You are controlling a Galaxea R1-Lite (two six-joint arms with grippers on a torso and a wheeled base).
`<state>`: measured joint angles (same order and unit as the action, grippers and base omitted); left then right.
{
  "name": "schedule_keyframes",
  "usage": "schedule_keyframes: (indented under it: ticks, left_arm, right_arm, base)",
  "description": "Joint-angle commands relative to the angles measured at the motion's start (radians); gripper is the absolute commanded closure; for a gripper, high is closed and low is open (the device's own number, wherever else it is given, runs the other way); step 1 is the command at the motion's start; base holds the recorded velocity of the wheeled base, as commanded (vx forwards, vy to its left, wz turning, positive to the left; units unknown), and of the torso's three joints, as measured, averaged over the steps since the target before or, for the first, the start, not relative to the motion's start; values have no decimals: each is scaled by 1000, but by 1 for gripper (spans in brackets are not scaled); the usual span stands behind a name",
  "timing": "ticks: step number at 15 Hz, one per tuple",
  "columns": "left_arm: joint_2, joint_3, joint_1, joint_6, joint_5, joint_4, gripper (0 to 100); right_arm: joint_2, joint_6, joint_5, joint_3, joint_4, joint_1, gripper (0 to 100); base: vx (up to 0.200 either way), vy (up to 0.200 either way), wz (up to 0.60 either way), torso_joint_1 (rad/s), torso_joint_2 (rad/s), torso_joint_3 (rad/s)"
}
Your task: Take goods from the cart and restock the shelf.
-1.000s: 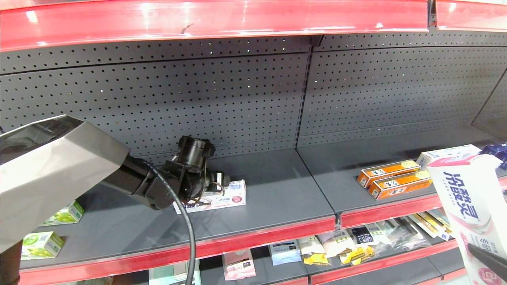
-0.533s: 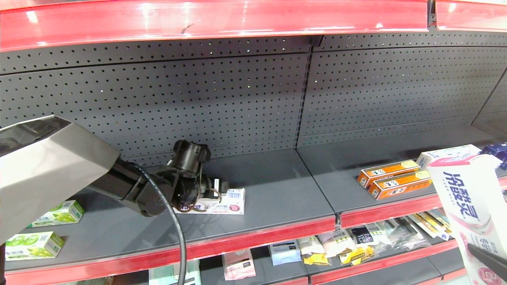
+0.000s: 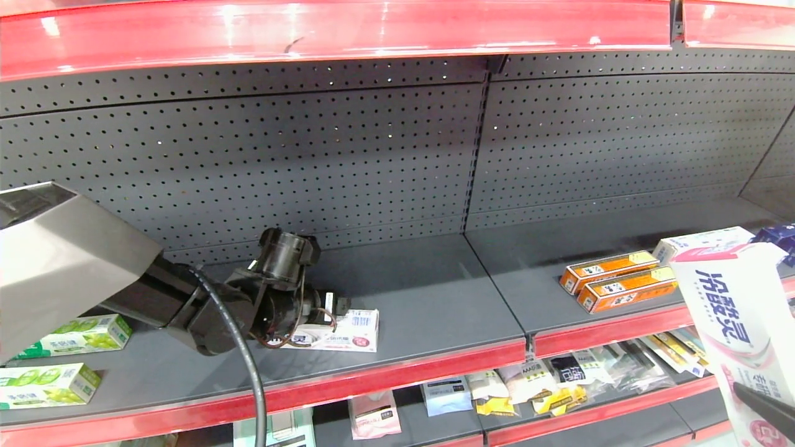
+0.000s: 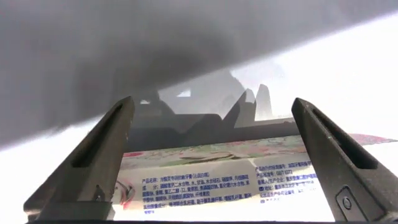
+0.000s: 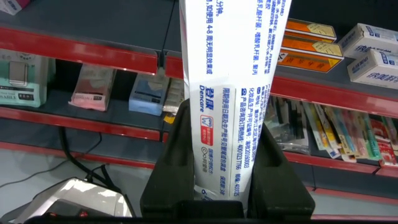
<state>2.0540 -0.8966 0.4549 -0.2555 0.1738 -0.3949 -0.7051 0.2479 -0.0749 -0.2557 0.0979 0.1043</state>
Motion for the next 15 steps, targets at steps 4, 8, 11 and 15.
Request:
schedule_keyframes:
  ticks: [4, 8, 11, 15]
  left_arm:
    - [-61, 24, -1, -24, 1, 54, 0]
    - [-71, 54, -1, -30, 19, 57, 0]
    - [-92, 97, 1, -30, 19, 57, 0]
    - [-112, 133, 2, -51, 19, 57, 0]
  right_arm:
    - [4, -1, -2, 0, 0, 0, 100]
    - [9, -1, 0, -2, 0, 0, 100]
    - [9, -1, -2, 0, 0, 0, 100]
    - [7, -1, -2, 0, 0, 2, 100]
  base:
    - [0, 0, 0, 0, 0, 0]
    - [0, 0, 0, 0, 0, 0]
    - [0, 0, 0, 0, 0, 0]
    - [0, 0, 0, 0, 0, 0]
